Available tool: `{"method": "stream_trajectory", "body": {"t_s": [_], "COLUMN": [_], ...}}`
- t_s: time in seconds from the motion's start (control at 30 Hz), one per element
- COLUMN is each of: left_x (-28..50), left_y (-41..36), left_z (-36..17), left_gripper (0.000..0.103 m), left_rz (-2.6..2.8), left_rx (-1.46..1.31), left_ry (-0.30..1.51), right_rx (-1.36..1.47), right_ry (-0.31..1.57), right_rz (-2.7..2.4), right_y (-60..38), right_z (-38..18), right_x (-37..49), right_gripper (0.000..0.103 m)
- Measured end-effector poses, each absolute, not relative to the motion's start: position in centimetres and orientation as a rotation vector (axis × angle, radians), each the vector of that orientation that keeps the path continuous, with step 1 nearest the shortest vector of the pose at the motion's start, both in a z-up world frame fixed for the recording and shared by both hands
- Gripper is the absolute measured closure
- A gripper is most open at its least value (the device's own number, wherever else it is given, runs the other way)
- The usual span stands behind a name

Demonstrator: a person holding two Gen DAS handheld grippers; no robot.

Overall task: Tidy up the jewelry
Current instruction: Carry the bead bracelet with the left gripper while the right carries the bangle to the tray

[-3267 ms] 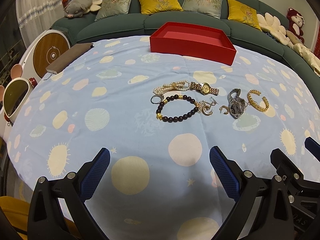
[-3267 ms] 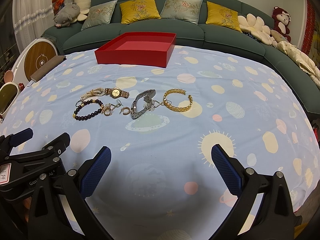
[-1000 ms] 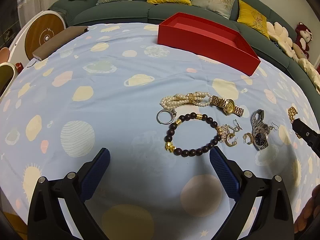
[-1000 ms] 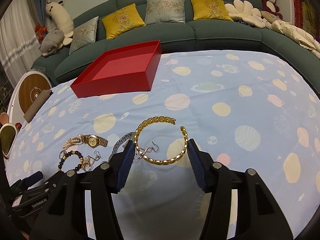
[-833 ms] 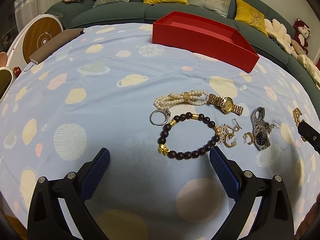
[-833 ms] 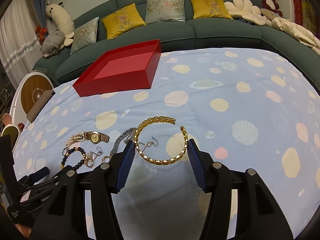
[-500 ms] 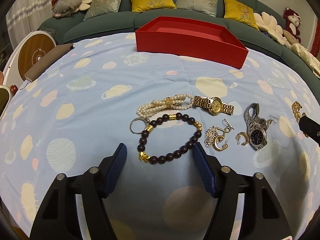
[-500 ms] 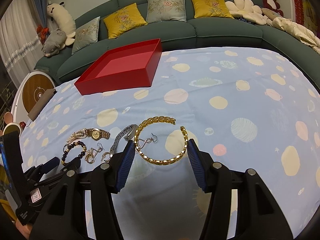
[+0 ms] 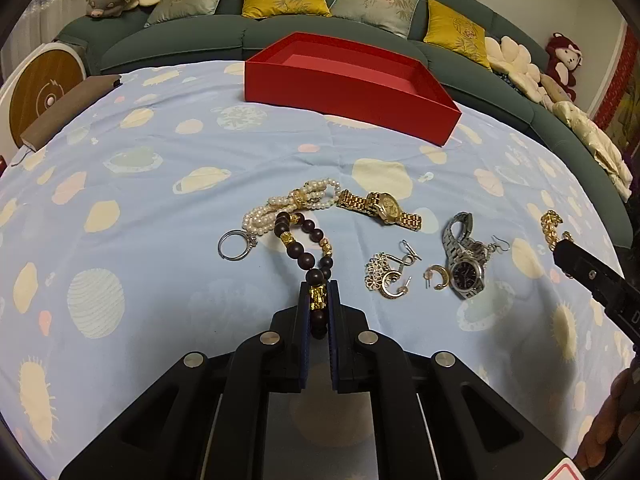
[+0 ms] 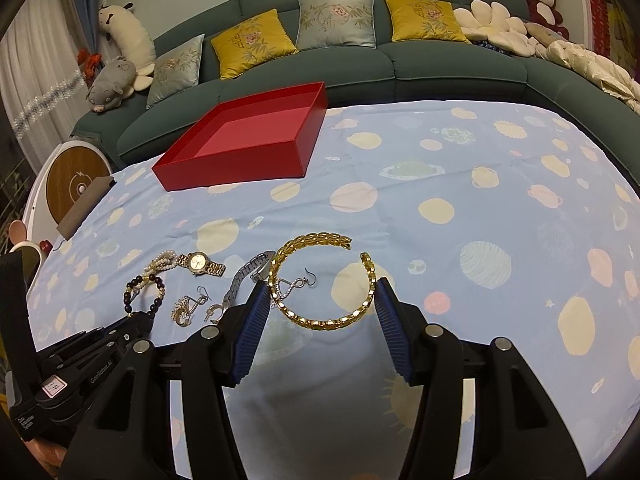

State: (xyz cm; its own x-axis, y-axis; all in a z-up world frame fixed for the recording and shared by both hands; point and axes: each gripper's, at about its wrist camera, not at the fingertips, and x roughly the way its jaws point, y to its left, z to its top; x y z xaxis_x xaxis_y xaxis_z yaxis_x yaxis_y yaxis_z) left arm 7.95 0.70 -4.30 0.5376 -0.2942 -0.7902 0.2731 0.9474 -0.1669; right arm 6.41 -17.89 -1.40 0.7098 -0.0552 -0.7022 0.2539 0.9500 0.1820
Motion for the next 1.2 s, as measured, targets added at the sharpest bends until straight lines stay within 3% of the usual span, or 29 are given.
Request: {"method": "stream_trajectory", "body": {"t_s": [0.37, 0.67, 0.93, 1.2], "left_x": [5.4, 6.0, 14.2, 26.0], "left_y": [1.2, 1.1, -0.4, -2.5], "left_z": [0.3, 8.0, 13.2, 12.9], "left_gripper": [0.098, 0.098, 0.098, 0.098], "left_rz": [-0.438, -0.504, -0.478, -0.452], "left_rx": [-0.080, -0.069, -0.013, -0.044], "left_ry": [0.880, 0.779, 0.682, 0.693], "right_rx": [0.261, 0.236, 0.140, 0.205], "right_ry": [0.726, 0.669, 0.635, 0.675], "right_rz": [-0.133, -0.058, 0.002, -0.008], "right_y": [-16.6, -15.0, -15.3, -18.3], "right_z": [0.5, 5.6, 11.4, 9.9], "right_x": [6.0, 7.5, 15.5, 26.1], "right_gripper": [0.050, 0.050, 0.050, 0.050]}}
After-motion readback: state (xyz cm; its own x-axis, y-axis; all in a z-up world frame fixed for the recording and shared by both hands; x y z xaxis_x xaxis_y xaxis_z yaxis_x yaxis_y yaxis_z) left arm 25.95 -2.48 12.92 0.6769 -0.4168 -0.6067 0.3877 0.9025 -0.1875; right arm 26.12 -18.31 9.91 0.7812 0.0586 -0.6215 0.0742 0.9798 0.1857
